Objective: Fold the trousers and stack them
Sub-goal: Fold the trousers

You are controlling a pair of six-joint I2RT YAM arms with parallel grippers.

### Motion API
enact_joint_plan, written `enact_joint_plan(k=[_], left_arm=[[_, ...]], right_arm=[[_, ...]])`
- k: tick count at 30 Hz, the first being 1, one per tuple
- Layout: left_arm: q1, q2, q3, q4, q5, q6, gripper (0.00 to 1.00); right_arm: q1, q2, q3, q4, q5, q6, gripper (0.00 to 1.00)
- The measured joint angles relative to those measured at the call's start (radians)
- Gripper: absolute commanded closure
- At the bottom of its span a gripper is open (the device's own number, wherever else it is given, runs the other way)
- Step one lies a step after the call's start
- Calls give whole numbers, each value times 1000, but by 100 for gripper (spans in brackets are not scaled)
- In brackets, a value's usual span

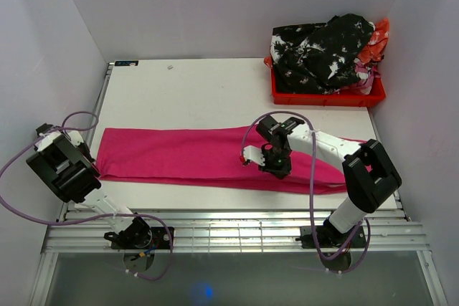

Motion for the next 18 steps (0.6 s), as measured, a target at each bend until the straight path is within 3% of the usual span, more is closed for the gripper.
enact_joint_plan(k=[10, 18], left_arm=[[0, 18, 17, -17, -3, -13, 100], [0, 19, 19, -18, -5, -17, 100]], right_arm=[[0, -81, 84, -97, 4, -24, 92], [5, -64, -133, 37, 10, -31, 92]])
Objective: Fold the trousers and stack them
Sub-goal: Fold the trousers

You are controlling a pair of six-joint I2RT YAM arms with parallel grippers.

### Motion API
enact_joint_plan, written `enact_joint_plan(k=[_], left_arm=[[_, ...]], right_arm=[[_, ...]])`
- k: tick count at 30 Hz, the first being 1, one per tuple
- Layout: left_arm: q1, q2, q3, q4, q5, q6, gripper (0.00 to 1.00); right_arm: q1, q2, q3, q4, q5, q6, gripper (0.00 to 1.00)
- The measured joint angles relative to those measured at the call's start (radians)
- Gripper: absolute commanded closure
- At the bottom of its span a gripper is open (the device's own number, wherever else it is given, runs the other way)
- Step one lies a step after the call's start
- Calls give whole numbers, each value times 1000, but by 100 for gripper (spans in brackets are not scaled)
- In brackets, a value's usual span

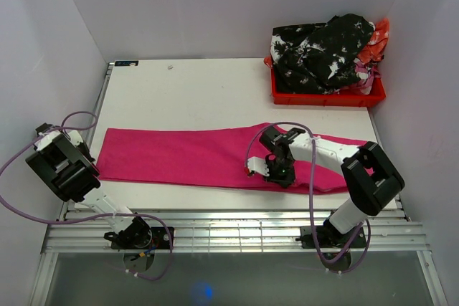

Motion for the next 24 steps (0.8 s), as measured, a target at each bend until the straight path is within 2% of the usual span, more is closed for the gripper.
enact_joint_plan(k=[2, 4, 5, 6, 7, 8, 9, 12, 14, 15, 17, 20, 24], left_arm=[[0, 0, 0, 0, 0, 0, 100], [0, 0, 2, -3, 1, 3, 98], [0, 0, 3, -5, 2, 5, 83], [0, 1, 6, -9, 7, 16, 76], [2, 2, 9, -11, 14, 28, 68], [5, 2, 9, -12, 26, 40, 52], [8, 0, 10, -15, 43, 54, 46], [11, -23, 16, -35, 117, 112, 27], [15, -47, 37, -56, 180, 156, 20], [16, -63, 60, -71, 212, 176, 13], [11, -104, 122, -93, 273, 208, 11], [-29, -192, 204, -89, 339, 249, 10], [-183, -306, 190, -47, 383, 277, 10]], right_arm=[[1, 37, -2, 33, 9, 11, 92], [1, 60, 14, 35, 14, 34, 78], [1, 70, 24, 32, 17, 46, 67], [1, 79, 36, 24, 18, 60, 49], [1, 89, 51, 14, 17, 73, 36], [1, 92, 64, 10, 17, 84, 28], [1, 93, 75, 8, 16, 92, 22], [0, 90, 114, 8, 5, 98, 15], [-8, 73, 148, 3, -6, 109, 13], [-19, 56, 165, 1, -16, 113, 10], [-66, 8, 202, -15, -49, 118, 6], [-208, -73, 255, -47, -101, 116, 6], [-459, -107, 307, -112, -149, 106, 15]])
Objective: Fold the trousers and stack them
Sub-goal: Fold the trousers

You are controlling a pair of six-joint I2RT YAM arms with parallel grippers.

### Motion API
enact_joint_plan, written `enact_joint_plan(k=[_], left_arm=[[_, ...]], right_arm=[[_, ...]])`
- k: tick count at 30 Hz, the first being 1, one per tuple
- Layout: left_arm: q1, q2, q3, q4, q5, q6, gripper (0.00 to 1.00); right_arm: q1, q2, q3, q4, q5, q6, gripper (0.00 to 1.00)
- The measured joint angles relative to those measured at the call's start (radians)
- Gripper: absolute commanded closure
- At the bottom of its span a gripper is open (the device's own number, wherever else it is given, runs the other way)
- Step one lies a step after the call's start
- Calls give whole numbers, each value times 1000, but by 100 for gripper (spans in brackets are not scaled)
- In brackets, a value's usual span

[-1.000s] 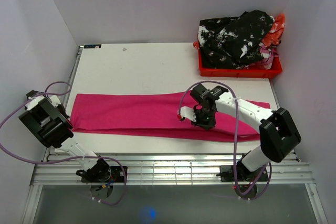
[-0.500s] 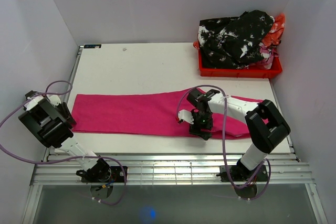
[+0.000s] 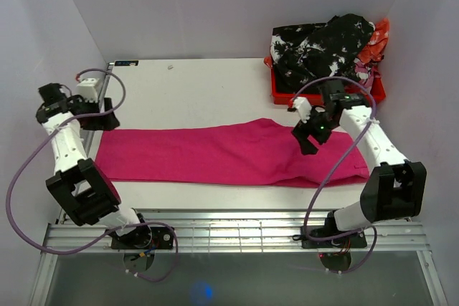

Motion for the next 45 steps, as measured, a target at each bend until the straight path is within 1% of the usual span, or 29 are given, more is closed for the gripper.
enact_joint_plan(k=[4, 8, 10, 13, 17, 20, 25, 30, 31, 32, 36, 40, 43, 44, 45], left_arm=[[-182, -37, -134, 71, -5, -19, 12], [-284, -2, -278, 126, -47, -68, 13], [-315, 20, -319, 141, -74, -88, 14], [-352, 50, -336, 161, -101, -114, 14], [-373, 73, -325, 185, -127, -138, 14], [-380, 93, -294, 190, -143, -151, 14], [-385, 105, -266, 200, -165, -171, 14], [-385, 140, -263, 204, -186, -195, 14], [-385, 146, -263, 205, -189, -200, 14], [-385, 151, -263, 205, -193, -207, 14], [-385, 158, -263, 206, -197, -228, 14], [-385, 158, -263, 210, -198, -241, 14], [-385, 158, -264, 212, -198, -248, 14], [-385, 158, -264, 213, -198, -250, 14], [-385, 158, -264, 214, -198, -251, 14]], right_arm=[[-281, 51, 23, -86, -14, -10, 18], [-535, 134, 71, -141, 5, 11, 19], [-630, 155, 86, -158, 27, 35, 20], [-716, 172, 94, -176, 51, 74, 21], [-768, 184, 76, -179, 73, 120, 23], [-790, 185, 19, -174, 88, 149, 19], [-819, 214, -55, -149, 108, 180, 20], [-830, 266, -72, -117, 114, 210, 19], [-830, 274, -72, -114, 114, 218, 18], [-830, 280, -72, -113, 114, 224, 10], [-830, 289, -72, -102, 127, 244, 7], [-834, 288, -71, -102, 142, 251, 2], [-837, 288, -72, -103, 144, 254, 18], [-837, 288, -72, -103, 143, 257, 28], [-837, 288, -75, -102, 140, 256, 33]])
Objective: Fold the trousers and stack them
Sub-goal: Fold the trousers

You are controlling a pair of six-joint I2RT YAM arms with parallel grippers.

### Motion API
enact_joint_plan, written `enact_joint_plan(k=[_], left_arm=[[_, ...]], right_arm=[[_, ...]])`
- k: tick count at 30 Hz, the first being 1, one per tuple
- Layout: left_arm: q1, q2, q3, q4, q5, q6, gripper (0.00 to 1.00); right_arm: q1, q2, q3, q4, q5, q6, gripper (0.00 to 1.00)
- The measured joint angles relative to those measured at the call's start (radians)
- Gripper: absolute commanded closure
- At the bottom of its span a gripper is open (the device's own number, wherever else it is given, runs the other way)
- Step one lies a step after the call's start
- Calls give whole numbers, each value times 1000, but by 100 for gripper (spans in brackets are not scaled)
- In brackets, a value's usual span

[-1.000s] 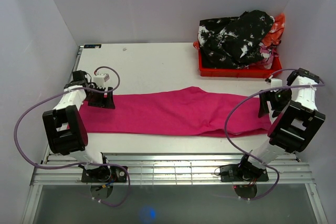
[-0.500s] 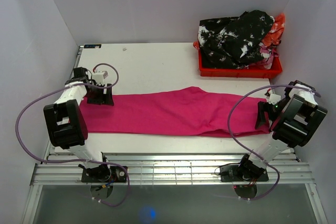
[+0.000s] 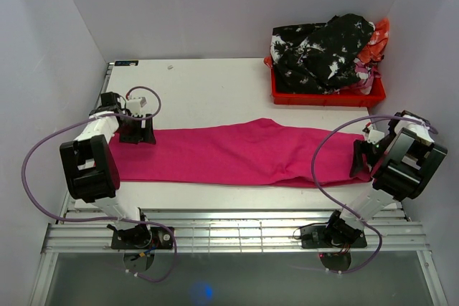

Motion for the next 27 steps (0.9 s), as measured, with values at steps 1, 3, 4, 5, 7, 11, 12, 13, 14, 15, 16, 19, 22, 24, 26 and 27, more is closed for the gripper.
enact_joint_plan(k=[1, 3, 4, 5, 7, 11, 12, 13, 14, 15, 16, 19, 22, 24, 26, 27], left_arm=[[0, 1, 0, 1, -1, 0, 14], [0, 3, 0, 3, -4, -1, 14], [0, 6, 0, 3, -6, -1, 16], [0, 8, 0, 3, -10, -1, 17], [0, 13, 0, 3, -21, -2, 19], [0, 44, -1, 5, -53, 0, 33], [0, 54, -3, 6, -64, 2, 36], [0, 65, -6, 6, -80, 3, 39], [0, 76, -9, 6, -94, 8, 42], [0, 80, -8, 9, -105, 9, 46], [0, 80, -8, 10, -118, 12, 48], [-2, 90, -4, 14, -153, 16, 52], [-2, 101, 8, 6, -167, 17, 53], [-3, 108, 17, -3, -171, 19, 54], [-3, 113, 26, -15, -171, 27, 53], [-2, 115, 31, -21, -168, 34, 51]], right_arm=[[0, 0, -4, 1, -4, 3, 37], [0, 0, -15, 3, -11, 9, 52], [0, 1, -19, 3, -16, 11, 56], [0, 2, -21, 3, -19, 15, 65], [0, 5, -18, 3, -27, 19, 74], [0, 8, 21, -4, -35, 24, 92], [0, 8, 35, -6, -35, 19, 92], [0, 8, 51, -6, -34, 17, 92], [0, 8, 67, -5, -31, 12, 92], [0, 7, 78, -3, -28, 8, 92], [0, 5, 82, -1, -25, 1, 88], [2, 0, 77, 2, -12, -19, 46], [0, -6, 56, 18, 23, -52, 31], [0, -8, 42, 29, 43, -75, 34], [0, -11, 37, 32, 53, -96, 36], [0, -15, 41, 32, 51, -106, 36]])
